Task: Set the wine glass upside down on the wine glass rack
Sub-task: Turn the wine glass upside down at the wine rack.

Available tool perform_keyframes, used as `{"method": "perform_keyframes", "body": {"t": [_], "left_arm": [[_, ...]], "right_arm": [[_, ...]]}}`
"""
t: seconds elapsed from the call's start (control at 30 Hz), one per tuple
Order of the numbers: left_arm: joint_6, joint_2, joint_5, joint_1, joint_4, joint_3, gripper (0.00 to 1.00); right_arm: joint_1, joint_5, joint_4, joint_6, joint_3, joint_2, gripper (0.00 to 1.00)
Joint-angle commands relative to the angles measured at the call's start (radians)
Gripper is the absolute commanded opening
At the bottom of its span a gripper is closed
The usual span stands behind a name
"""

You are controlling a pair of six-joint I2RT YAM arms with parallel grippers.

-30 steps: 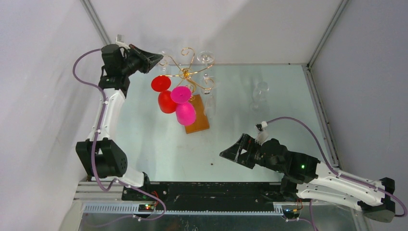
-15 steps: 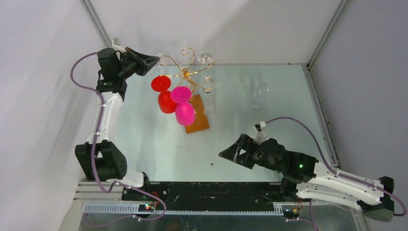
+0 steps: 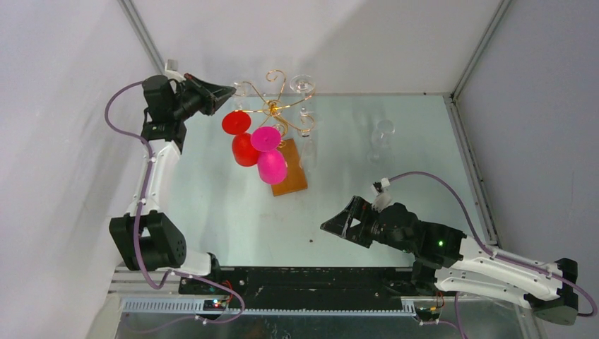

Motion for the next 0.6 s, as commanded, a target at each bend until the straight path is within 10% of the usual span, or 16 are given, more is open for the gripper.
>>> {"method": "perform_keyframes", "body": {"t": [0.0,0.57], "left_arm": [[-0.018,-0.063,0.045,0.006,0.077,-0.009,0.00],[-0.014,-0.081,0.049,0.009,0.085,-0.037,0.06]], "right_arm": [[0.001,0.005,0.033,0.011,-0.002,0.005,1.00],[0.005,0.010,0.025,0.015,-0.001,0.002,1.00]]}}
